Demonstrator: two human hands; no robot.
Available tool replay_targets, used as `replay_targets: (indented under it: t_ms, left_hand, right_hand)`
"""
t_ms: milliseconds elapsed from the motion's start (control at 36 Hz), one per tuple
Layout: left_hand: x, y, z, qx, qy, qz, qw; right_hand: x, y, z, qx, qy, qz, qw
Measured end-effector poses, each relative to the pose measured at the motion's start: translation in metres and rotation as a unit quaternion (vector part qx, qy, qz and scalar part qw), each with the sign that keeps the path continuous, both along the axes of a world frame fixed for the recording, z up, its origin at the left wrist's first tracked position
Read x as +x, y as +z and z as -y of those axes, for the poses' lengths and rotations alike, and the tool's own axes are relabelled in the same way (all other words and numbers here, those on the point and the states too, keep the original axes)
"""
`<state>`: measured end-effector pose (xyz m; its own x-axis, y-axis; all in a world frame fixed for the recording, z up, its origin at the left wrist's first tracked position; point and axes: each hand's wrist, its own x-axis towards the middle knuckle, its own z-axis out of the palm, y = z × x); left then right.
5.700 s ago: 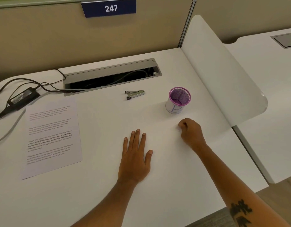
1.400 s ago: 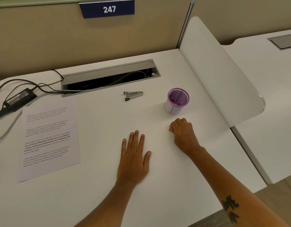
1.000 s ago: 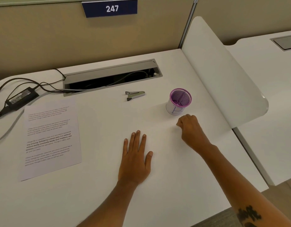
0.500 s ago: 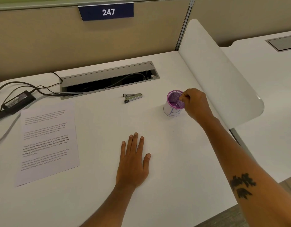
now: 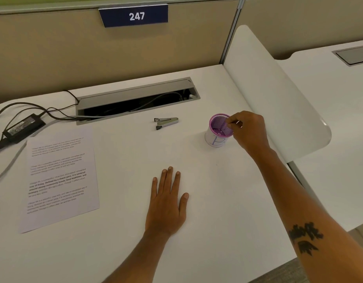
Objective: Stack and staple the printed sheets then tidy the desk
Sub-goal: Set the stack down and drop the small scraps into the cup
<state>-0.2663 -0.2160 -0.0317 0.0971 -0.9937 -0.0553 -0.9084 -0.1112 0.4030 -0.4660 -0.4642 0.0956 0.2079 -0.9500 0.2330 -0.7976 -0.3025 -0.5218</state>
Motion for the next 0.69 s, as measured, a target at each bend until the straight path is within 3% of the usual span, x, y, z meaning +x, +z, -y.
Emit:
replay_targets:
  t_ms: [306, 500, 694]
  left_hand:
    - [0.0, -0.001, 0.0, -0.002, 0.0, 0.001, 1.0]
    - [0.0, -0.001, 0.0, -0.004, 0.002, 0.0, 1.0]
    - [0.0, -0.003, 0.0, -0.002, 0.002, 0.004, 1.0]
  right_hand:
    - [-0.009, -0.02, -0.057, 0.03, -0.05, 0.102, 0.993]
    - [-0.011, -0.076, -0.096, 0.107, -0.046, 0.041, 0.992]
    - [-0.007, -0.092, -0.104, 0.136, -0.058, 0.014, 0.989]
